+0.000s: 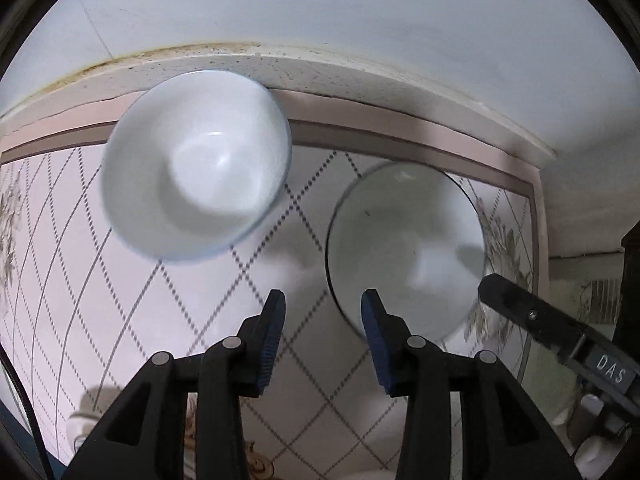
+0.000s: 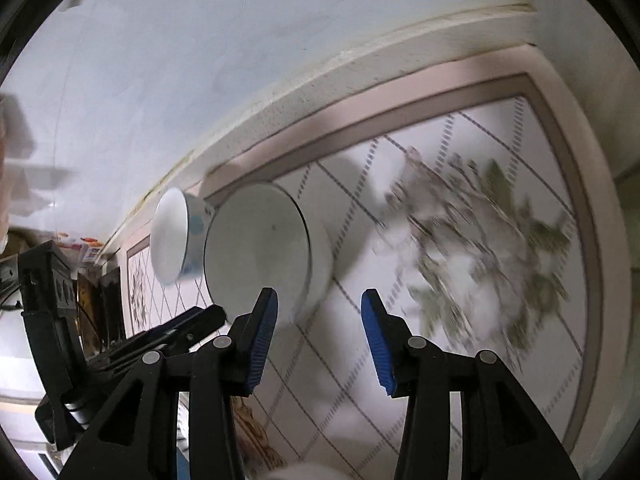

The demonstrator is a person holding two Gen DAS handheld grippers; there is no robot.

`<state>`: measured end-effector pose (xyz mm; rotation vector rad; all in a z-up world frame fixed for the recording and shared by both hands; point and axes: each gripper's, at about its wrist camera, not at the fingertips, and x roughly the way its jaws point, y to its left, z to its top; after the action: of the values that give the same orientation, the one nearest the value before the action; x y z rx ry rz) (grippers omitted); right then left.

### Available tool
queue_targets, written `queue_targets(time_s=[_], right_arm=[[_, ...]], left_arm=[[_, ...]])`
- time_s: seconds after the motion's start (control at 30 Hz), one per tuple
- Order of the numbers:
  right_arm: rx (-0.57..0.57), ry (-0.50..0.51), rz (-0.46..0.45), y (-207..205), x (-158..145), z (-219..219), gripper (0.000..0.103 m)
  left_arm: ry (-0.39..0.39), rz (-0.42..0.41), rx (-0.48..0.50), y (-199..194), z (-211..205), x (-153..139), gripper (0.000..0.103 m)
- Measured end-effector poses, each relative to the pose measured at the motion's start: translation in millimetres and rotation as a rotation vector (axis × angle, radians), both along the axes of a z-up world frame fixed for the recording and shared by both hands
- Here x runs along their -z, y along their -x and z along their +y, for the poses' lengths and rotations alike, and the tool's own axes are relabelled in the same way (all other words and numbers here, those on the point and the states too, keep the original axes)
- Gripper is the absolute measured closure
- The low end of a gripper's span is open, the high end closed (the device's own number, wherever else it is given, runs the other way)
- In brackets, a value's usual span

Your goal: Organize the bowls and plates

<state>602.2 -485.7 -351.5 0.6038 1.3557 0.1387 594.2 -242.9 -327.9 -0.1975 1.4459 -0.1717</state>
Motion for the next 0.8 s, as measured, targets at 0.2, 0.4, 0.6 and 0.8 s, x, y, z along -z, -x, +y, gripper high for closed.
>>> queue_targets(time_s=[0.2, 0.4, 0.6, 0.8], right_arm=[[0.005, -0.008, 0.037, -21, 17, 9, 0.056], [0.009, 0.005, 0.049, -25, 27, 8, 0.057], [-0.016, 0.047, 0.018, -24, 26, 16, 0.083], [-0.006, 0.014, 0.047, -28, 30, 13, 0.082]], left_arm=[[0.035, 0.034, -0.016, -16, 0, 14, 0.066], [0.010, 0.031, 0.013, -24, -7, 21, 0.077], [0.021, 0.023, 0.028, -27, -8, 22, 0.083], [0.014, 0.036, 0.020, -32, -12, 29, 0.084]])
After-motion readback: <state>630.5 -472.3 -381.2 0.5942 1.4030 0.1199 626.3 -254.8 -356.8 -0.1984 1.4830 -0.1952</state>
